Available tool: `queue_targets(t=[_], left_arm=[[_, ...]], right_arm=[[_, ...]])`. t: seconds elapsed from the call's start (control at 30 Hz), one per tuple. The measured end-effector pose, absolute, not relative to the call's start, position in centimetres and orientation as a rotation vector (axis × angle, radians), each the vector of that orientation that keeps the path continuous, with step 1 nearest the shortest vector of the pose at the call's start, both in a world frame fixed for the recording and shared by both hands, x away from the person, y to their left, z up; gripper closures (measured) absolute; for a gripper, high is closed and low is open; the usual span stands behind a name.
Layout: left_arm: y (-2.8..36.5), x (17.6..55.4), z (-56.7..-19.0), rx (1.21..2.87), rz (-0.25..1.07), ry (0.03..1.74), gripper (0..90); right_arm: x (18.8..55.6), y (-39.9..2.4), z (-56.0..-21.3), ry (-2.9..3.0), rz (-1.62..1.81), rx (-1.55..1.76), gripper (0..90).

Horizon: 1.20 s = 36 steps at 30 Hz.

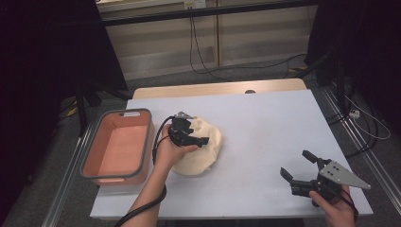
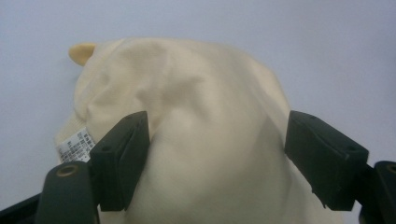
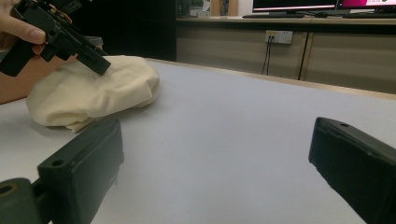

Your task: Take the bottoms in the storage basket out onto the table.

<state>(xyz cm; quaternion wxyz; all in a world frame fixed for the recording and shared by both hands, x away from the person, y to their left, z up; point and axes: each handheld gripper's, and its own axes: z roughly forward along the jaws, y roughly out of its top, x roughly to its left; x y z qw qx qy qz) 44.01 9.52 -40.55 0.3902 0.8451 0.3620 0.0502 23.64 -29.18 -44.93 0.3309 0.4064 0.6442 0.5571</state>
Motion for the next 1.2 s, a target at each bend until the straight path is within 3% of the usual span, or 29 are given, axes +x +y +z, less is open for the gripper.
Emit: queue_targets(t=[1.2], left_arm=[[14.2, 40.3, -38.3, 2.091, 0.146, 0.827, 18.7]], right_arm=[[23.5, -29.2, -44.8, 1.685, 1.458, 1.053, 3.1]])
